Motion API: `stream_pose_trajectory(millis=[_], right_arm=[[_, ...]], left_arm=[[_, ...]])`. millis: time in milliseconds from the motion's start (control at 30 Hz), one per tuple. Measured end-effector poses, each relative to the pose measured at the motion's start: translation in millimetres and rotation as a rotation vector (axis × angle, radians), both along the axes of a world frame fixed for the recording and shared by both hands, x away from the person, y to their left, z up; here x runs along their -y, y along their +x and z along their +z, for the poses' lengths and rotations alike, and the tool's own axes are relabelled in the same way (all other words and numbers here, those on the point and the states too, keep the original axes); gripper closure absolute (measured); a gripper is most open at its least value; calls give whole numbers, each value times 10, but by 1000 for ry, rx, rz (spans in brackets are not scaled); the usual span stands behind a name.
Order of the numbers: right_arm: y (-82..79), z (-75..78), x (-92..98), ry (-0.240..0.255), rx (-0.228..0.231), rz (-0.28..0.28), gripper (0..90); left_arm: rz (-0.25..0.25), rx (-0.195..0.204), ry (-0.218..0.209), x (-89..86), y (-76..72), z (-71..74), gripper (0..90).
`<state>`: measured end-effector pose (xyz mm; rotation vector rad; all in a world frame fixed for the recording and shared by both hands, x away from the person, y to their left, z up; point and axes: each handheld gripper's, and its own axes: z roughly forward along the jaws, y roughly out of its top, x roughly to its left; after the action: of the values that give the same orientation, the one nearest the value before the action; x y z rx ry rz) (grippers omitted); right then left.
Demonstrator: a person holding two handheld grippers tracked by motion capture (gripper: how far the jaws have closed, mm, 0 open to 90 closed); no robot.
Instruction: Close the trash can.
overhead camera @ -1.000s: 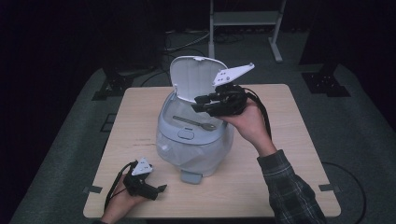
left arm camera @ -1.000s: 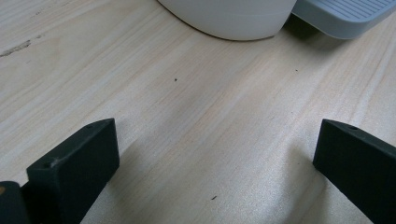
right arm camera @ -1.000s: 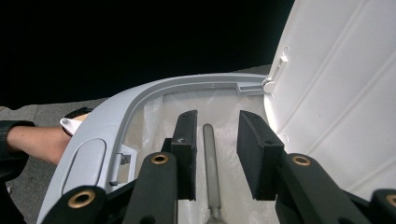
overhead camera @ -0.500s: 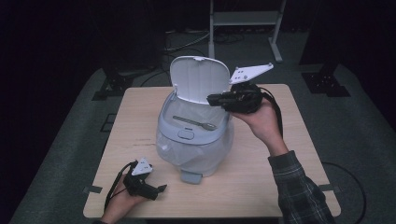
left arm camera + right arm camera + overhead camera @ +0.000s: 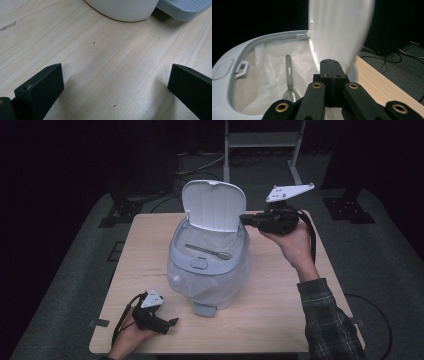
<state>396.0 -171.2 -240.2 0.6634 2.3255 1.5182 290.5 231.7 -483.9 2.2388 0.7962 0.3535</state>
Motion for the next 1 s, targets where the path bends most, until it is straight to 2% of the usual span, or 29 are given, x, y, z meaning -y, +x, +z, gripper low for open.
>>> stream_pose_trajectory(millis=[167,533,800,1000], right_arm=[[75,2,104,31,-15,10,900],[143,69,221,32,4,-25,900],[270,152,162,42,14,-33,900],[379,201,79,55,-5,0,900]], left_arm=[[0,0,0,0,0,0,0],[0,0,0,0,0,0,0],[0,0,0,0,0,0,0],[0,0,0,0,0,0,0]])
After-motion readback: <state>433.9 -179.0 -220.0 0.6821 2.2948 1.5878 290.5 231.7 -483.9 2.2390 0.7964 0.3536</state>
